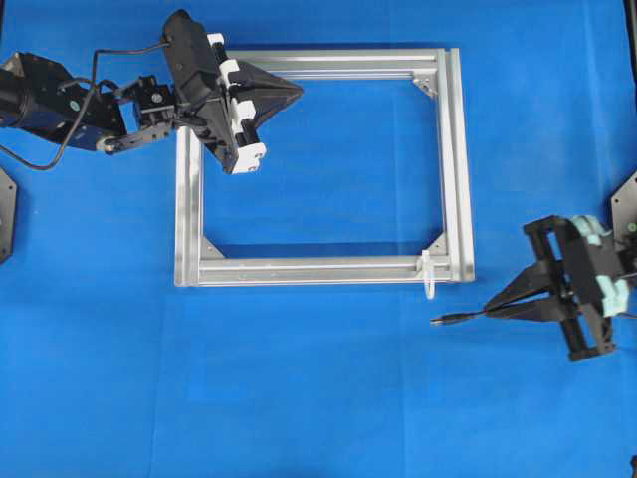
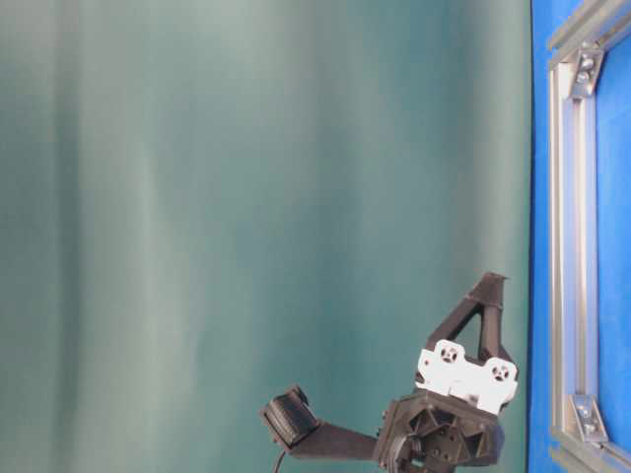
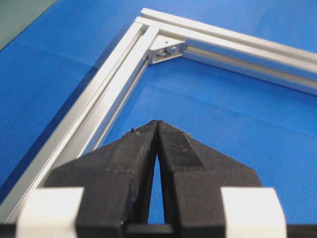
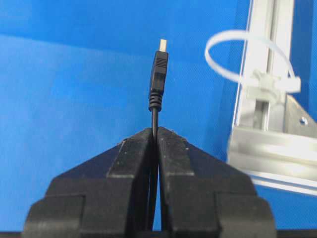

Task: Insert the wire through the string loop located on the right side.
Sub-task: 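Lift the cable and swing the right gripper rightward toward the zip-tie loop, then push the USB plug leftward through the white zip-tie loop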

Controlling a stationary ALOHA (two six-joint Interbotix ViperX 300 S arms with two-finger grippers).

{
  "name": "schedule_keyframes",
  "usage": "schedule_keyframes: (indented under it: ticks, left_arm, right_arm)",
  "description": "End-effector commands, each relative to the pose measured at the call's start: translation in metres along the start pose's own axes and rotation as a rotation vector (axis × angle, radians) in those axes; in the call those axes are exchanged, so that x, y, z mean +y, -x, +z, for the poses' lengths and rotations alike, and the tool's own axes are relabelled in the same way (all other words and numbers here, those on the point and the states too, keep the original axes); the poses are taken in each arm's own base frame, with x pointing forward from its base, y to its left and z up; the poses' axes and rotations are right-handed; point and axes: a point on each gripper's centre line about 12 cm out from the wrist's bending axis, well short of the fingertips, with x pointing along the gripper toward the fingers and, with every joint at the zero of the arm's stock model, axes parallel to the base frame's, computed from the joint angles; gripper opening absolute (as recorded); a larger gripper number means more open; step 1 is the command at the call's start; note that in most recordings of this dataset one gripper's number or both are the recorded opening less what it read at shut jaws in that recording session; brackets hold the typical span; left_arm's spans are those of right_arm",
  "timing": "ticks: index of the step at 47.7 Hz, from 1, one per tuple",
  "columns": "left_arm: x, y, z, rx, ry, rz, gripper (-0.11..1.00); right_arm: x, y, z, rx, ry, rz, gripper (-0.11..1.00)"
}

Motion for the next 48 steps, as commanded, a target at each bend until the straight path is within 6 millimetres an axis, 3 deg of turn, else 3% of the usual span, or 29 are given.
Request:
schedule_keyframes:
  ticks: [1, 18, 36, 48]
  left_arm:
    - [-0.002, 0.002, 0.015, -0.046, 0.003, -0.006, 0.00]
    - [-0.002, 0.002, 0.016, -0.047, 0.001, -0.008, 0.00]
    - [-0.004, 0.002, 0.015, -0.044, 0.001, -0.011, 0.00]
    - [-0.004, 0.002, 0.015, -0.045, 0.001, -0.011, 0.00]
  right_arm:
    - [0.001, 0.006, 0.002, -0.022, -0.003, 0.012, -0.03]
    - [-0.002, 0.009, 0.001, -0.029, -0.006, 0.003, -0.03]
    - [-0.030, 0.010, 0.007, -0.066, -0.028, -0.114, -0.03]
    - [-0.033, 0.011, 0.010, -0.079, -0.024, -0.125, -0.03]
